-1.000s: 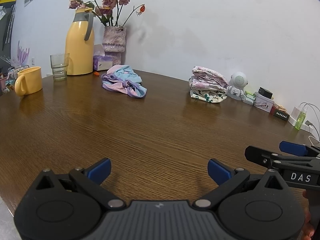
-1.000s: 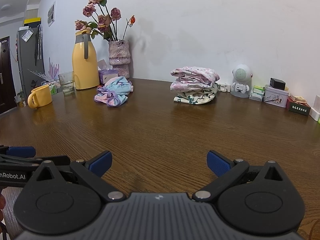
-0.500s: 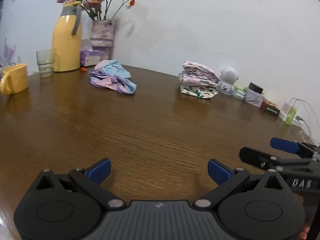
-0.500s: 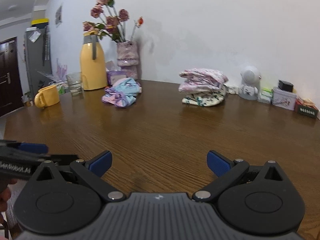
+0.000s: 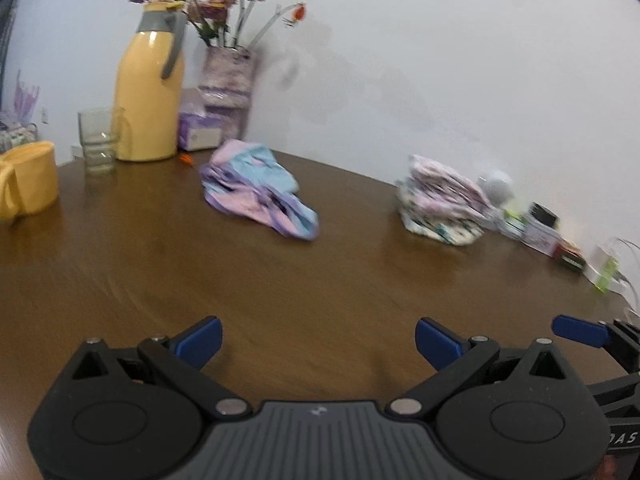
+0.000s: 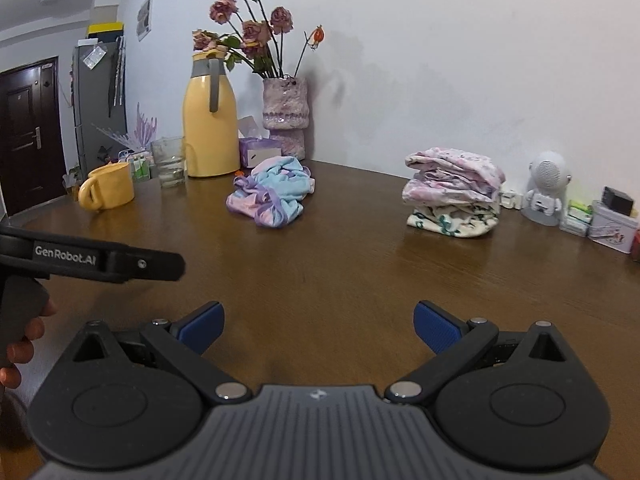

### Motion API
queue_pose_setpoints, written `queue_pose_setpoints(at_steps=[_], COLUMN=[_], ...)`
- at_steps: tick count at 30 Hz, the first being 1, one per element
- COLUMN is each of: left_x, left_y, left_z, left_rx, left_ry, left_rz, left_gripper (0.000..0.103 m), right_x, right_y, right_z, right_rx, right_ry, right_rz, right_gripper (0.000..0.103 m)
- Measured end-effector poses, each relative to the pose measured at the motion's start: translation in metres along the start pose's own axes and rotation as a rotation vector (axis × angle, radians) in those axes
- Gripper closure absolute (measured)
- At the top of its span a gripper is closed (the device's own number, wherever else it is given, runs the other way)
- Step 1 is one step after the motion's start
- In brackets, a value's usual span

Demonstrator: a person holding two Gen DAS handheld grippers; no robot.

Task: Fold clothes
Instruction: 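Reach both grippers to the crumpled pink-blue garment and grasp its trim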

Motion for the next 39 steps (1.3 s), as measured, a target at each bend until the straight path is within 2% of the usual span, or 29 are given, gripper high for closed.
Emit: queue_pose_setpoints(at_steps=[6, 12, 14, 18, 20, 24, 26, 28, 30, 32, 33, 34, 35, 36, 39], left_x=[-0.052, -0.112, -0.134, -0.178, -0.200, -0.240, -0.258, -0.273, -0.286, -0.297, -0.299, -0.299, -0.297, -0.294, -0.282], left_y=[0.049, 0.093, 0.105, 0.128, 0.140, 0.155, 0.157, 0.157, 0.155, 0.154, 0.153, 0.154, 0.155, 0.156, 0.160], left_z=[0.041, 0.063, 0.063, 0.064, 0.064, 0.059, 0.053, 0.049, 0.046, 0.045, 0.046, 0.046, 0.048, 0.050, 0.056], left_rx=[-0.015, -0.085, -0.105, -0.145, -0.166, -0.190, -0.201, -0.205, -0.205, -0.202, -0.199, -0.196, -0.191, -0.180, -0.148], left_ry=[0.073, 0.122, 0.124, 0.128, 0.130, 0.120, 0.115, 0.100, 0.091, 0.090, 0.082, 0.072, 0.067, 0.060, 0.034], left_rz=[-0.027, -0.035, -0.032, -0.028, -0.025, -0.011, 0.008, 0.039, 0.068, 0.088, 0.088, 0.081, 0.071, 0.062, 0.032], left_gripper=[0.000, 0.000, 0.000, 0.000, 0.001, 0.004, 0.012, 0.020, 0.037, 0.052, 0.054, 0.064, 0.084, 0.091, 0.094], right_x=[-0.071, -0.169, -0.197, -0.245, -0.262, -0.284, -0.292, -0.297, -0.300, -0.298, -0.297, -0.295, -0.293, -0.292, -0.286], right_y=[0.043, 0.083, 0.091, 0.101, 0.101, 0.097, 0.095, 0.093, 0.092, 0.092, 0.092, 0.093, 0.094, 0.095, 0.098], right_z=[-0.004, 0.007, 0.010, 0.007, 0.001, -0.012, -0.018, -0.021, -0.023, -0.024, -0.025, -0.027, -0.029, -0.031, -0.037], right_rx=[0.009, 0.086, 0.109, 0.113, 0.093, 0.052, 0.036, 0.034, 0.033, 0.026, 0.022, 0.020, 0.017, 0.014, 0.005], right_ry=[0.013, 0.011, 0.003, -0.032, -0.040, -0.056, -0.057, -0.071, -0.074, -0.074, -0.075, -0.078, -0.082, -0.085, -0.097], right_rz=[0.015, 0.092, 0.110, 0.148, 0.167, 0.191, 0.198, 0.205, 0.206, 0.202, 0.199, 0.192, 0.185, 0.178, 0.156], right_gripper=[0.000, 0.001, 0.007, 0.012, 0.024, 0.034, 0.048, 0.053, 0.060, 0.077, 0.080, 0.085, 0.091, 0.093, 0.095])
Point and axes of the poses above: each gripper's, at about its wrist camera, not at the fingertips, and x roughly against the way its jaws point, z to its left, y to its top, the point moved 6 cm from there along -x, roughly the way its jaws point, and after that the axes turned 13 degrees about y, right-handed, at the moved point
